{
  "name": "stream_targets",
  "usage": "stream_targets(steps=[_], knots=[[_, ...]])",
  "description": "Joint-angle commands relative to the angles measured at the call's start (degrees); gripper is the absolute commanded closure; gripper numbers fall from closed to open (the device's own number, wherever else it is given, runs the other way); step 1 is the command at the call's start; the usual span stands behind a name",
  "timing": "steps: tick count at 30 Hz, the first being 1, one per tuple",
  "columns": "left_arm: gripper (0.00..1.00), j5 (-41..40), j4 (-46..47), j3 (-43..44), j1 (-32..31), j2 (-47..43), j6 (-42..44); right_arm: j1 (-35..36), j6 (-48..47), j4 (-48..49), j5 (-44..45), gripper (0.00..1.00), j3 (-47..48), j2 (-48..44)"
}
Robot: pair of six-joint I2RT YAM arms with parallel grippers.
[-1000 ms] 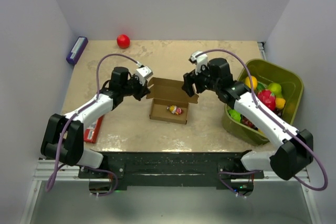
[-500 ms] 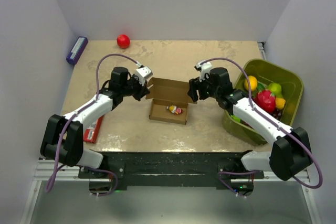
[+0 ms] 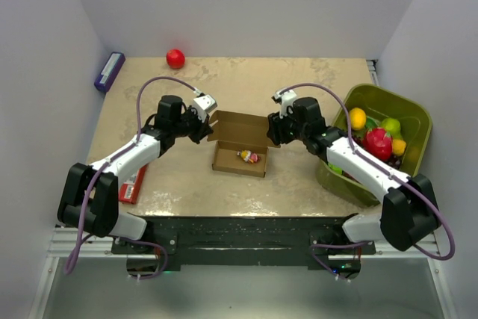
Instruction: Fold the paper box
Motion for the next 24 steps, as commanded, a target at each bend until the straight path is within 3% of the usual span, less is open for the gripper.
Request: stream_targets(steps=[1, 9, 13, 24], knots=[[1.00, -0.8, 0.4, 0.7, 0.5, -1.4, 1.5, 1.1, -0.4, 0.2, 2.5, 0.52, 0.4, 0.4], [1.00, -1.0, 0.4, 0.6, 0.6, -1.4, 1.5, 2.3, -0.3, -0.7, 6.3, 0.66, 0.8, 1.6], [1.00, -1.5, 0.4, 0.6, 0.6, -1.5, 1.2, 3.0, 0.0, -1.7, 7.2, 0.78, 1.8, 2.7], [1.00, -6.1, 4.5, 1.8, -0.6, -2.6, -6.4, 6.6, 4.4, -1.9, 19.6, 0.92, 6.9, 3.5]])
